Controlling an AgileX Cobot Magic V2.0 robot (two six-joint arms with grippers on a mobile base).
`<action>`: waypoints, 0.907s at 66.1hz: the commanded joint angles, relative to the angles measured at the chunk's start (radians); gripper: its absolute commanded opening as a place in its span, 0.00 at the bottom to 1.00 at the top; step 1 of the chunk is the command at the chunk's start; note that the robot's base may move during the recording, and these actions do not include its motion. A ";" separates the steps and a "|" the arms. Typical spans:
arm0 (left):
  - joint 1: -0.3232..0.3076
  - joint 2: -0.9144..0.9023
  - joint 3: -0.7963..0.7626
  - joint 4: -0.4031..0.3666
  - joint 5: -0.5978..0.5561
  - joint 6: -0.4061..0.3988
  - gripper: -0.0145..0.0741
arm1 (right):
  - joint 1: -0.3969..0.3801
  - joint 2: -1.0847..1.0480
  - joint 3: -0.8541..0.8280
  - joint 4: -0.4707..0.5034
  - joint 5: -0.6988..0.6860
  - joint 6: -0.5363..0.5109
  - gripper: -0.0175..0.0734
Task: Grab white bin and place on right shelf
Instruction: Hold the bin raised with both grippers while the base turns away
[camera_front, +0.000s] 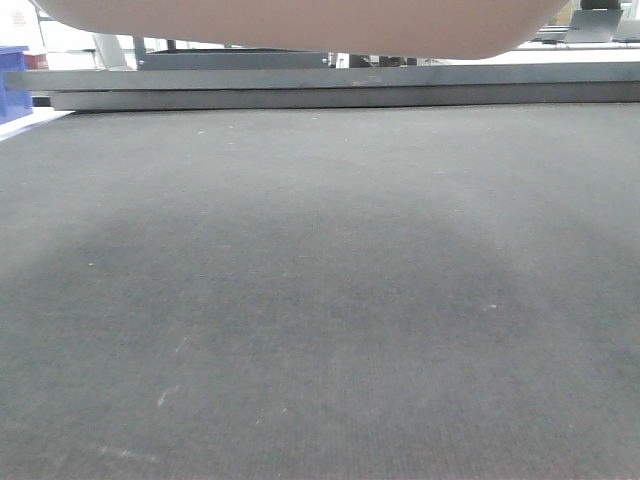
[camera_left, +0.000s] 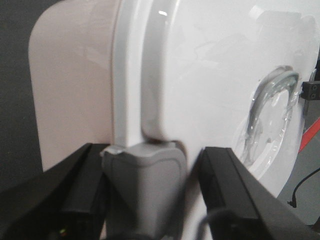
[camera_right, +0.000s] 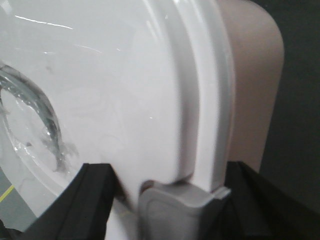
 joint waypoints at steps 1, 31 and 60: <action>-0.024 -0.014 -0.033 -0.220 0.069 0.002 0.43 | 0.021 -0.019 -0.037 0.245 0.132 -0.016 0.67; -0.024 -0.012 -0.033 -0.220 0.069 0.002 0.43 | 0.021 -0.017 -0.037 0.245 0.112 -0.016 0.67; -0.024 -0.012 -0.033 -0.220 0.069 0.002 0.43 | 0.021 -0.017 -0.037 0.245 0.114 -0.016 0.67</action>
